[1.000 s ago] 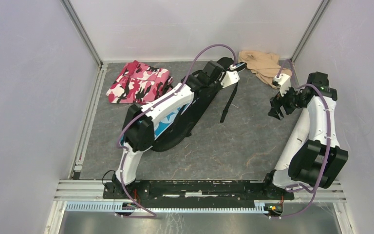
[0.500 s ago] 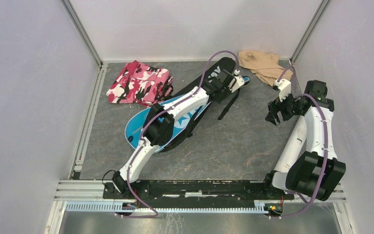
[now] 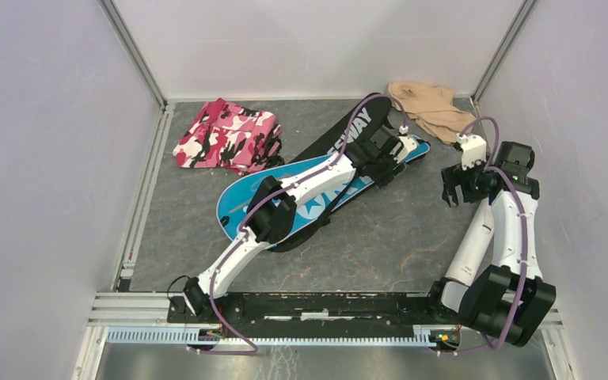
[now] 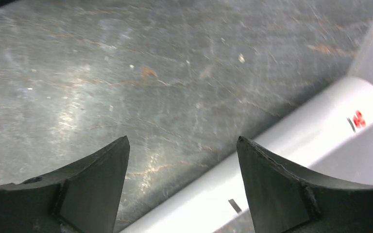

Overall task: Pack up the badminton gear
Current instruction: Place the racket bag at the center of the board, then move the shuttle tube to the center of the board.

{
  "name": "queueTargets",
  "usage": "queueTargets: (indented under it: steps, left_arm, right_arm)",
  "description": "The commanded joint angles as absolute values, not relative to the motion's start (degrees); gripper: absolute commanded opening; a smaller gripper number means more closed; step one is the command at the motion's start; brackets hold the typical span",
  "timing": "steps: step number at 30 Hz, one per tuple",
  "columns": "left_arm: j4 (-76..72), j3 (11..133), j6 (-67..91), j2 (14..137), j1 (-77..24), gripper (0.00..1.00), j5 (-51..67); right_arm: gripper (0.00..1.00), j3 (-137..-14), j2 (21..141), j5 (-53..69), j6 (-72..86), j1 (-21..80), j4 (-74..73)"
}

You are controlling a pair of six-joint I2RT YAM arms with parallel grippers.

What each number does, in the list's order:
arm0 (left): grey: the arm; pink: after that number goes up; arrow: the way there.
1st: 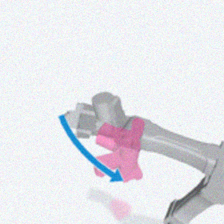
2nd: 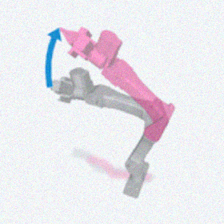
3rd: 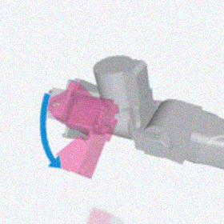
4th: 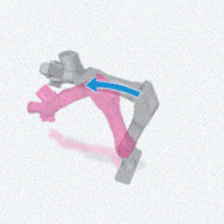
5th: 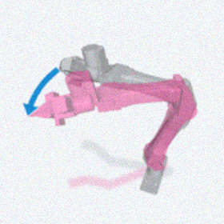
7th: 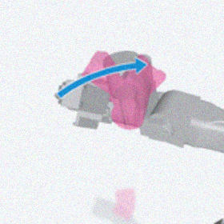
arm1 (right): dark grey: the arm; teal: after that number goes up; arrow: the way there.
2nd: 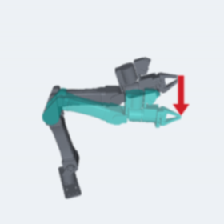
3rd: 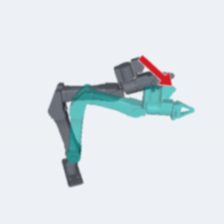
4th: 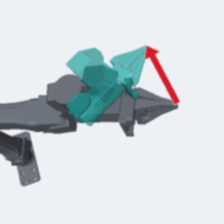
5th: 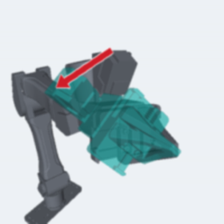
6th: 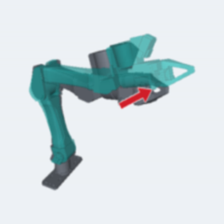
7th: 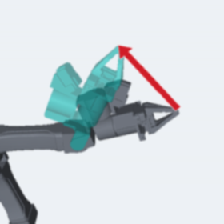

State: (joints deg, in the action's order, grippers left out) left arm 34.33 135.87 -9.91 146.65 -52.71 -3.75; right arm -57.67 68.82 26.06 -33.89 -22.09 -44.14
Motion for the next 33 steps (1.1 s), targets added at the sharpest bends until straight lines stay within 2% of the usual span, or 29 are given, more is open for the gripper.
queueTargets:
  steps: [1,4,5,16,26,29,33]
  left_arm:
    - [33.4,136.5,-6.3,141.4,-50.6,0.78,1.4]
    - [33.6,133.2,-6.5,136.5,-49.6,0.99,5.4]
    - [33.6,132.0,-6.8,134.7,-49.3,1.0,6.5]
    - [31.0,111.9,-12.7,115.2,-48.3,1.0,8.1]
    - [24.8,95.6,-15.7,103.1,-48.3,1.0,3.9]
    - [24.8,93.6,-16.4,101.5,-48.2,1.0,2.4]
    - [24.3,91.4,-17.4,99.3,-48.1,1.0,0.2]
  right_arm:
    - [0.87,-55.9,65.0,15.5,-29.4,-23.4,-40.0]
    - [0.89,-55.3,63.5,12.6,-29.3,-25.1,-40.4]
    - [0.89,-55.2,63.2,11.8,-29.3,-25.7,-40.7]
    - [0.95,-49.0,60.5,7.7,-30.6,-36.7,-41.8]
    - [0.96,-43.7,70.2,14.3,-31.0,-43.2,-39.2]
    - [0.93,-44.1,74.4,17.4,-29.4,-43.4,-38.3]
    - [0.79,-44.3,78.4,22.2,-25.9,-43.2,-36.7]
